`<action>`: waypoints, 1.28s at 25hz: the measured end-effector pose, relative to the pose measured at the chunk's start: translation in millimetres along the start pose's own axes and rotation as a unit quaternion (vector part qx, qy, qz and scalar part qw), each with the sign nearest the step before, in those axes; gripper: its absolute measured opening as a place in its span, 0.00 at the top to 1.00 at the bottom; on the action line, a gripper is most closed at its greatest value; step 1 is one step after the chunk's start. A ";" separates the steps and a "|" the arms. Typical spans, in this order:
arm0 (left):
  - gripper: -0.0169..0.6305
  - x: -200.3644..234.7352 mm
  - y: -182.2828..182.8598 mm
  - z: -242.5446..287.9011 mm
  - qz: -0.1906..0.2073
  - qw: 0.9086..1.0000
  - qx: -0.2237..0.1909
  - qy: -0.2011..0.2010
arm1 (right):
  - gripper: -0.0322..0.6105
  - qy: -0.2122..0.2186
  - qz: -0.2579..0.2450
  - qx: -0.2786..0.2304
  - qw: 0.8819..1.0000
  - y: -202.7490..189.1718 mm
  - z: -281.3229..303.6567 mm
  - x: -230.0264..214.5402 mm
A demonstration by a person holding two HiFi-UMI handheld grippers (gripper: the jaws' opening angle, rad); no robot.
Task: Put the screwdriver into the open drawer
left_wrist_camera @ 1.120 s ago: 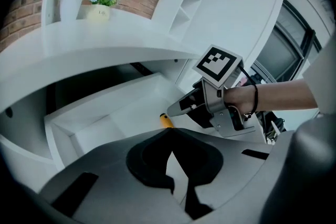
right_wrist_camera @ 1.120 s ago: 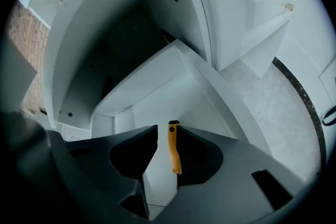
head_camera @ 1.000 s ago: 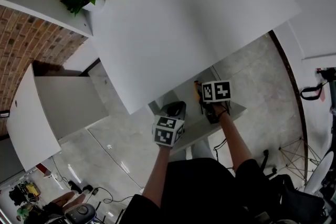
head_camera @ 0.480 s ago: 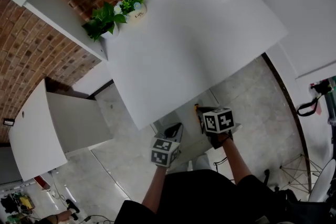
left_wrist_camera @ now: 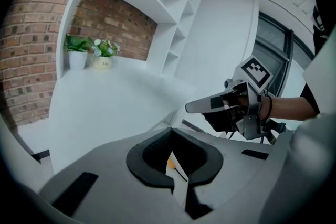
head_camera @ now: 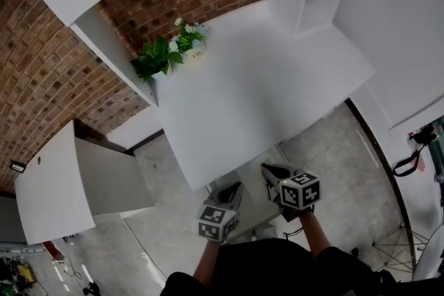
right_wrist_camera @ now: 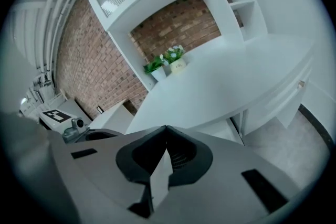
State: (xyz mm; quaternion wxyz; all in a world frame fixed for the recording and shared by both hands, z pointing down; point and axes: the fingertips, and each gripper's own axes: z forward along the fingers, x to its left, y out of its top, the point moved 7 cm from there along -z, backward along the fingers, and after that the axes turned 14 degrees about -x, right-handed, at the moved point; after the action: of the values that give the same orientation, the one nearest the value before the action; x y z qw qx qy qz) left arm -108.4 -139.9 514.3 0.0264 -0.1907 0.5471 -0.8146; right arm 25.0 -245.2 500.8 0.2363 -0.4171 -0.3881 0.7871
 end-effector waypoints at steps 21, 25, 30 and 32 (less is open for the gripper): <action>0.96 -12.7 78.0 -72.5 0.064 0.972 -0.219 0.062 | 0.93 0.048 -0.090 -0.207 0.973 81.3 -62.3 44.0; 0.96 -13.9 86.3 -87.1 0.084 0.964 -0.238 0.088 | 0.93 0.042 -0.105 -0.241 0.964 87.8 -74.5 49.6; 0.96 -17.3 94.8 -100.8 0.098 0.953 -0.264 0.109 | 0.93 0.042 -0.120 -0.264 0.956 88.4 -84.4 55.1; 0.96 -18.9 96.2 -105.6 0.100 0.951 -0.271 0.114 | 0.93 0.044 -0.125 -0.270 0.954 87.8 -87.4 58.7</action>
State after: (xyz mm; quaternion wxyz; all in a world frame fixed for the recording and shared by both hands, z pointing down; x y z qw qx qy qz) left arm -142.7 -80.5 387.6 -0.0074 -0.0408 0.7630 -0.6451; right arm 62.5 -219.8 371.4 0.2282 -0.4476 -0.6243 0.5982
